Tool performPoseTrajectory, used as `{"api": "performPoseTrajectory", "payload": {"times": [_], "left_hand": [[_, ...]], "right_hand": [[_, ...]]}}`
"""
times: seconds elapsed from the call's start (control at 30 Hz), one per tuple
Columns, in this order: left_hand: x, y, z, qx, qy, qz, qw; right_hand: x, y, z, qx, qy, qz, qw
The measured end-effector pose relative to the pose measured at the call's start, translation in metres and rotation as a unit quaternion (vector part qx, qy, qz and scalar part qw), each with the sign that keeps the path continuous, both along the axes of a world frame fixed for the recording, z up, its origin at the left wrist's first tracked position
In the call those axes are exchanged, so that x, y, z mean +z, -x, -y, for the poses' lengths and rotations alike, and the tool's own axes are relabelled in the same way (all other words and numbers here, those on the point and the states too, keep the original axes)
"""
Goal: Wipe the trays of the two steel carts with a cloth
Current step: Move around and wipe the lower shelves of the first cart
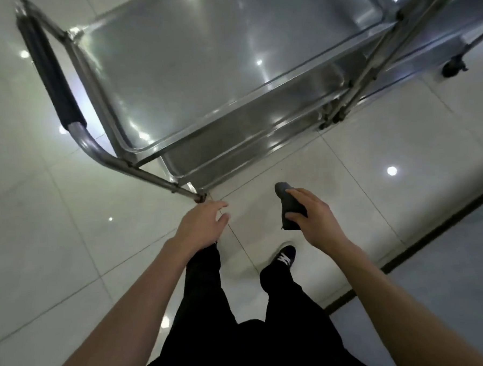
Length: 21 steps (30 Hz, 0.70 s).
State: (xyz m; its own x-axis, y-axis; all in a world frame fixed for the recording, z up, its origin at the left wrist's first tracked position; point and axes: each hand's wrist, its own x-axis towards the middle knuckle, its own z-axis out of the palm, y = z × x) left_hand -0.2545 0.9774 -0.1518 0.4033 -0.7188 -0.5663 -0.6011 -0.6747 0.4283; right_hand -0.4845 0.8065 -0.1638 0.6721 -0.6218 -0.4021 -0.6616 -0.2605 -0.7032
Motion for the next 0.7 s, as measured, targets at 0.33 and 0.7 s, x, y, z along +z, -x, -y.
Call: {"api": "performPoseTrajectory", "payload": {"times": [0.33, 0.7], "left_hand": [[-0.012, 0.034, -0.037, 0.169, 0.034, -0.045, 0.984], [-0.081, 0.002, -0.058, 0.19, 0.057, -0.001, 0.98]], "right_hand": [[-0.016, -0.028, 0.02, 0.109, -0.027, -0.028, 0.993], [-0.079, -0.068, 0.004, 0.127, -0.027, -0.022, 0.991]]}}
